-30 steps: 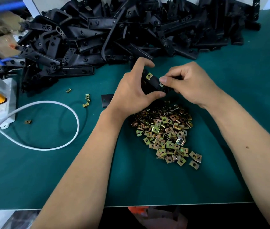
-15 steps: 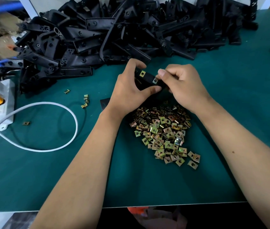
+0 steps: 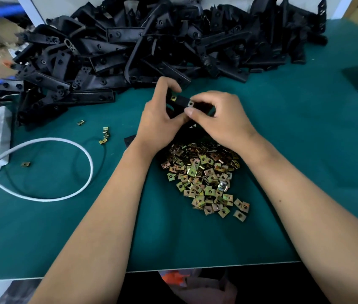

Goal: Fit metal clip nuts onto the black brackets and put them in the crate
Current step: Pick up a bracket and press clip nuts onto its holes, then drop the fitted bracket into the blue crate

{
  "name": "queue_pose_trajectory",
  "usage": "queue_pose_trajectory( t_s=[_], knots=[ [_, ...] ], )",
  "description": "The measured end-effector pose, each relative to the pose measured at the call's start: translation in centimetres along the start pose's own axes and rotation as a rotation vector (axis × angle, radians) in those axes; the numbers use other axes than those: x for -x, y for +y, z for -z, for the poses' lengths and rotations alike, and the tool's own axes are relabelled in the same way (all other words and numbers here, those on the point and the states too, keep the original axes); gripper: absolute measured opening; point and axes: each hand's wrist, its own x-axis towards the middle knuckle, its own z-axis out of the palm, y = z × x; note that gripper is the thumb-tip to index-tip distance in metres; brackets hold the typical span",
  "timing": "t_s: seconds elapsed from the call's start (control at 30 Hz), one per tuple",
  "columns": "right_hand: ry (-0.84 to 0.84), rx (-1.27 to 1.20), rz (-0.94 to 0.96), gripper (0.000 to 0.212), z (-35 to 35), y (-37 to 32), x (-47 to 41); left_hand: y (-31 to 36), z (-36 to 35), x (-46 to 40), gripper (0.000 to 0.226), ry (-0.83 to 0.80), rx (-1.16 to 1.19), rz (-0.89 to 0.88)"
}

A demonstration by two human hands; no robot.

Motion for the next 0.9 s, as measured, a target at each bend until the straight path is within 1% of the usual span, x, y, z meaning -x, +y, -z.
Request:
queue_pose_trajectory(
  t_s=[0.03, 0.13, 0.2, 0.3, 0.37, 0.47, 0.5, 0.57, 0.63, 0.7, 0.77, 0.83, 0.87, 0.9],
  knots=[
    [0.016, 0.012, 0.007, 0.03, 0.1, 0.1, 0.0, 0.0, 0.2, 0.0, 0.042, -0.003, 0.002, -0.006],
    [0.051, 0.018, 0.021, 0.029, 1.0, 0.2, 0.1, 0.6, 0.6, -0.1, 0.036, -0.01, 0.025, 0.002],
    [0.115, 0.002, 0.045, 0.028, 2.0, -0.1, 0.3, 1.8, 0.5, -0.7, 0.031, -0.029, 0.031, -0.004],
    [0.263, -0.026, 0.077, 0.029, 4.1, -0.7, 0.8, 4.8, 0.2, -2.4, 0.029, -0.082, 0.016, -0.082],
    [0.342, -0.077, 0.031, 0.031, 6.5, -0.5, 1.7, 7.8, -0.6, -3.7, 0.032, -0.132, -0.013, -0.151],
    [0.411, -0.104, -0.019, 0.028, 11.5, 0.9, 4.4, 13.3, -3.3, -4.7, 0.035, -0.213, -0.048, -0.253],
    [0.444, -0.12, -0.048, 0.028, 13.4, 1.5, 5.9, 15.3, -5.0, -4.8, 0.035, -0.244, -0.037, -0.279],
    [0.535, -0.23, -0.118, 0.029, 16.6, 3.0, 9.5, 19.4, -8.8, -4.0, 0.033, -0.28, 0.015, -0.306],
    [0.649, -0.396, -0.167, 0.026, 19.1, 4.4, 13.5, 23.2, -12.9, -2.0, 0.028, -0.303, 0.119, -0.288],
    [0.778, -0.517, -0.221, 0.021, 21.7, 5.8, 18.1, 27.1, -17.6, 0.9, 0.024, -0.371, 0.255, -0.266],
    [0.896, -0.614, -0.269, 0.018, 24.3, 7.1, 23.0, 30.9, -22.3, 4.2, 0.025, -0.485, 0.34, -0.238],
    [0.999, -0.757, -0.322, 0.015, 26.3, 8.1, 28.0, 33.5, -26.5, 7.7, 0.032, -0.604, 0.376, -0.246],
    [1.048, -0.785, -0.382, 0.015, 27.0, 8.7, 30.4, 34.2, -28.3, 9.5, 0.036, -0.663, 0.391, -0.236],
    [1.095, -0.756, -0.471, 0.017, 27.7, 9.2, 33.1, 34.7, -30.1, 11.5, 0.041, -0.732, 0.403, -0.213]
  ],
)
